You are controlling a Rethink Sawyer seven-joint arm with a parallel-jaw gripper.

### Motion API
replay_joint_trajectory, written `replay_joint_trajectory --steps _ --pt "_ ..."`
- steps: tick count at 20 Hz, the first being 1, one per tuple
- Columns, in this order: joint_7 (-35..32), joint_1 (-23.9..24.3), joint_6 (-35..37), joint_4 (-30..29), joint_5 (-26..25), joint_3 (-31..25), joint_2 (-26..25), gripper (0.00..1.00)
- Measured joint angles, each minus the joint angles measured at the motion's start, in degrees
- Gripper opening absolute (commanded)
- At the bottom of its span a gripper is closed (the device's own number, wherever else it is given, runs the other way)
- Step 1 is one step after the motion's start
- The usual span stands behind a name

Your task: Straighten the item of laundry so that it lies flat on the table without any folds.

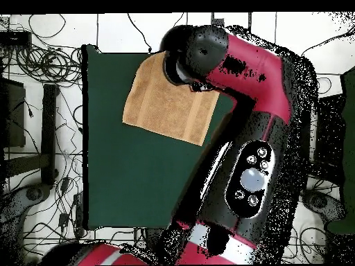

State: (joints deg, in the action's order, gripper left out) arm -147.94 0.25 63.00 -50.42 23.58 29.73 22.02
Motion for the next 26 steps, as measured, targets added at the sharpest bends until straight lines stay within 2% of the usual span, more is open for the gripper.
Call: replay_joint_trajectory --steps 6,11,21,26 --pt "0.00 2.36 -0.29 -0.60 -2.87 -0.02 4.13 1.00" --pt "0.39 4.69 -3.23 -1.92 -5.81 -1.11 7.31 1.00" --pt "1.77 12.46 -5.31 -3.78 -10.91 -4.89 12.49 1.00" --pt "1.77 16.81 -6.60 -6.76 -12.67 -8.39 15.01 1.00"
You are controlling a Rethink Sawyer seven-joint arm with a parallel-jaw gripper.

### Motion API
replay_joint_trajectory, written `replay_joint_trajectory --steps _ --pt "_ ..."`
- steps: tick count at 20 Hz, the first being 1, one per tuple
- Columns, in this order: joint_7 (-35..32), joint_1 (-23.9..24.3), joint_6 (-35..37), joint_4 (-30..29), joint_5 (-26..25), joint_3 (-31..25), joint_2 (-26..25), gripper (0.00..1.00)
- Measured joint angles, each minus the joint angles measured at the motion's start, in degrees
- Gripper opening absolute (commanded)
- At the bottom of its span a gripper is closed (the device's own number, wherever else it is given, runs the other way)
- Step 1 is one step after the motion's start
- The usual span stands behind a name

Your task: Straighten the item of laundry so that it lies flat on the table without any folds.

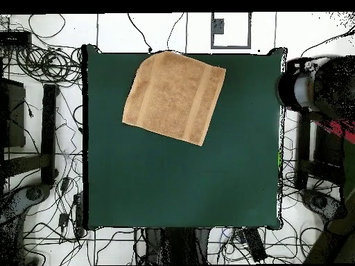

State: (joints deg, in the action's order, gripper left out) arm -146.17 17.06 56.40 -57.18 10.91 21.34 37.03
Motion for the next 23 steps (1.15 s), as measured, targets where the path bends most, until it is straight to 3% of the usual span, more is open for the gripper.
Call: replay_joint_trajectory --steps 7,14,23 --pt "0.00 4.19 -6.46 -5.53 -2.39 -5.31 1.83 1.00" --pt "0.00 6.48 -15.09 -8.46 -10.77 -9.76 2.20 1.00" --pt "0.00 9.58 -15.64 -8.44 -19.53 -14.50 2.39 1.00"
